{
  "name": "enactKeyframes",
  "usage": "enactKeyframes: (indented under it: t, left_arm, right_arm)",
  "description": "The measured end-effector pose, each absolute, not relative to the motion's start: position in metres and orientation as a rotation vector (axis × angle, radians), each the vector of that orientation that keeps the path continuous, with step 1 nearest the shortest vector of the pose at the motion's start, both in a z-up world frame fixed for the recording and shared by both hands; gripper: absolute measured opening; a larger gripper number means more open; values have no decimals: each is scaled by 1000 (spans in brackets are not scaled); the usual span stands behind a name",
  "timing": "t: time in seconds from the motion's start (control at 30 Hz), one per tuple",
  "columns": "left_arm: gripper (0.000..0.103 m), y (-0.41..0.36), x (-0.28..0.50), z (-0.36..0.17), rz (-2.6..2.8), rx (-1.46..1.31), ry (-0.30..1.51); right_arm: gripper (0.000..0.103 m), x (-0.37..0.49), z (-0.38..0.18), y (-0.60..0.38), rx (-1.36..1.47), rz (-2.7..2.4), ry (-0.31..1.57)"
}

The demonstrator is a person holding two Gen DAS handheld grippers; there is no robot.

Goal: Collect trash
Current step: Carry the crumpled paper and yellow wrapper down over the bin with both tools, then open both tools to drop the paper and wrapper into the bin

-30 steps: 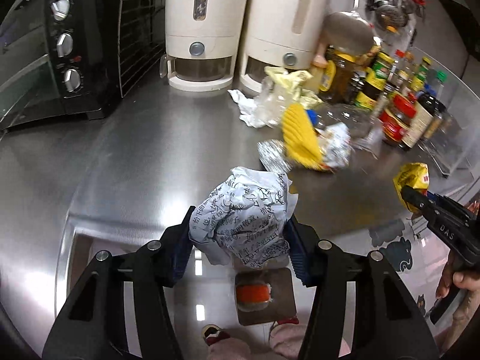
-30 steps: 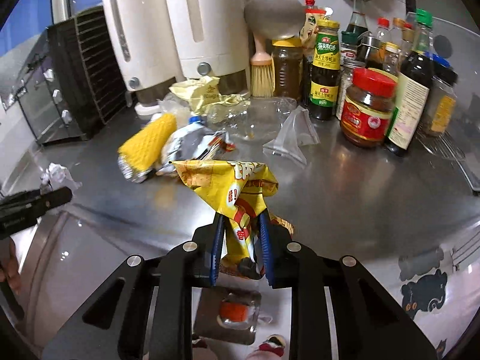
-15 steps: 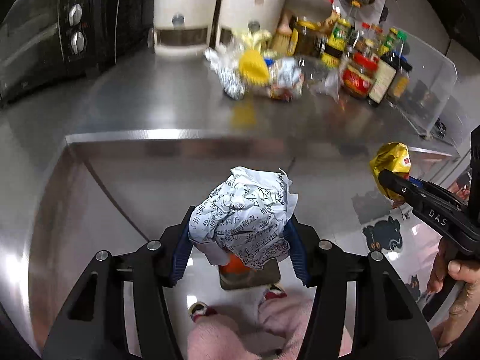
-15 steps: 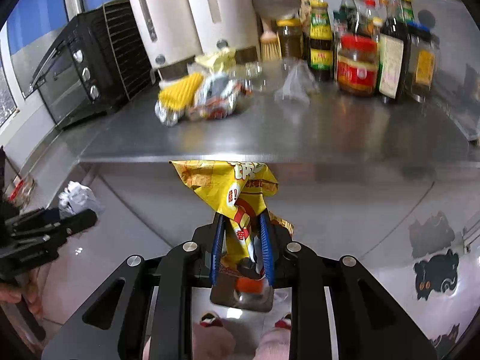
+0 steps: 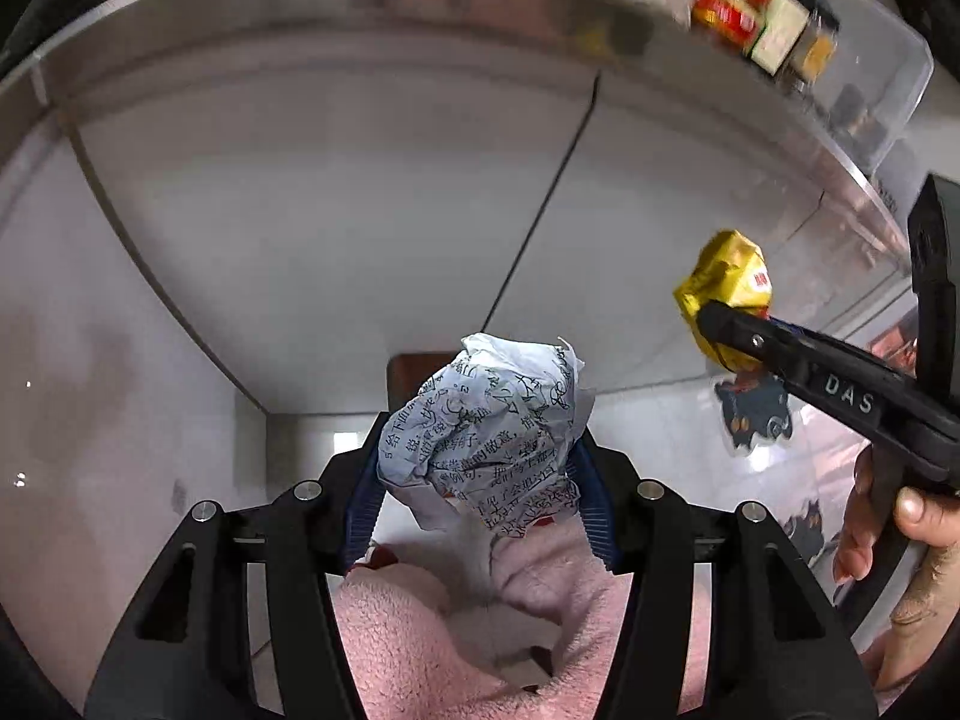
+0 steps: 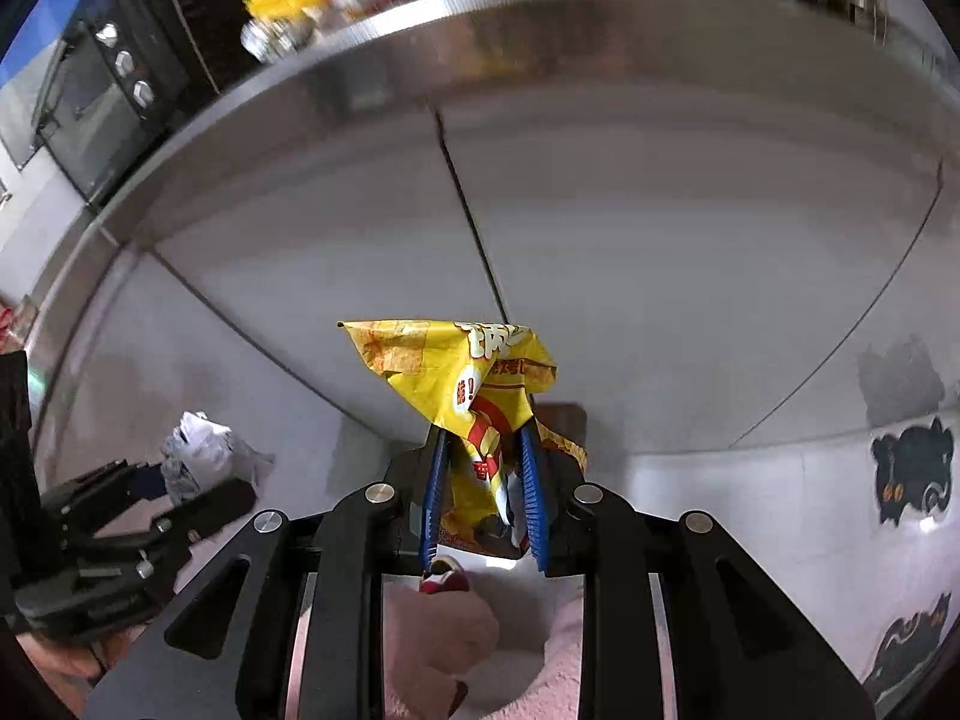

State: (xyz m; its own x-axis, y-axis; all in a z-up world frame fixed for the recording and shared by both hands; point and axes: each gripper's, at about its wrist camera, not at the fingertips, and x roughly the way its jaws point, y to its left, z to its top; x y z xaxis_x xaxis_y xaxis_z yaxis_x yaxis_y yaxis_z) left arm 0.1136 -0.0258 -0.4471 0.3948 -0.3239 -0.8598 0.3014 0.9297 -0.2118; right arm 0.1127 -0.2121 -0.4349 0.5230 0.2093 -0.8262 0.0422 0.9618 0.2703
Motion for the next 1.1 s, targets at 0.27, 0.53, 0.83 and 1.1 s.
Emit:
enactKeyframes:
  t: [0.27, 0.53, 0.83, 1.1]
  left_arm:
    - [53, -49, 132, -520, -398, 41, 1156]
    - [53, -56, 164, -589, -383, 36, 1257]
    - [55, -64, 189, -631, -375, 42, 1329]
    - [59, -60, 194, -638, -389, 24, 1349]
  right_arm:
    - [26, 135, -501, -207, 260, 73, 1081]
    - [26, 173, -553, -205, 282, 62, 1201]
    - [28, 207, -606, -197, 293, 70, 1305]
    - [56, 216, -614, -197, 293, 64, 1326]
